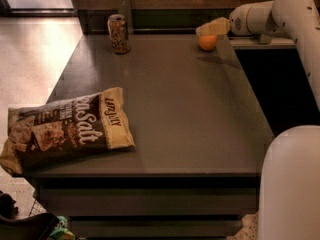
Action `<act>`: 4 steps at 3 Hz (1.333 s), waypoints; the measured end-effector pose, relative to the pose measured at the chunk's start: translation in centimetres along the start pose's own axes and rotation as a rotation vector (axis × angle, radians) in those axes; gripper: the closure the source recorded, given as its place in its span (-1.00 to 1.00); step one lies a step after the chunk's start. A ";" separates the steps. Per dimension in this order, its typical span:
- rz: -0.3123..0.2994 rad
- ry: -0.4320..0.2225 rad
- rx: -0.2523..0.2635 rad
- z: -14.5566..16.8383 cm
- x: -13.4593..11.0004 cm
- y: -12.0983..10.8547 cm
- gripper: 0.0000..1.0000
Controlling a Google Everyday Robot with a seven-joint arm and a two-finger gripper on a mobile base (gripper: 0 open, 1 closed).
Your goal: Move orange can near brown chip bag
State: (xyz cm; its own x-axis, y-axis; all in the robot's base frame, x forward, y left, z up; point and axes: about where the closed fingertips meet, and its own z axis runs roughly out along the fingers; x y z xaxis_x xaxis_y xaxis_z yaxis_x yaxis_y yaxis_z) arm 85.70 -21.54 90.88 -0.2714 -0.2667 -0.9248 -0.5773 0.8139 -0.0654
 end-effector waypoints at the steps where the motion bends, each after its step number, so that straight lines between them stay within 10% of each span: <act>1: 0.050 0.018 -0.018 3.0 2.5 0.3 -1.00; 2: 0.075 0.033 -0.024 4.1 4.0 0.4 -1.00; 4: 0.095 0.046 -0.037 5.3 5.6 1.1 0.01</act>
Offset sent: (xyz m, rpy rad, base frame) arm 0.0226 0.0097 -0.0703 0.0585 0.0976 -0.0242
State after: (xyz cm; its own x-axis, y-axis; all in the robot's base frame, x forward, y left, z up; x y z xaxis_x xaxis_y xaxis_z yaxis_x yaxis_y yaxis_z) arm 87.66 -19.40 83.68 -0.3609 -0.2131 -0.9079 -0.5752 0.8172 0.0369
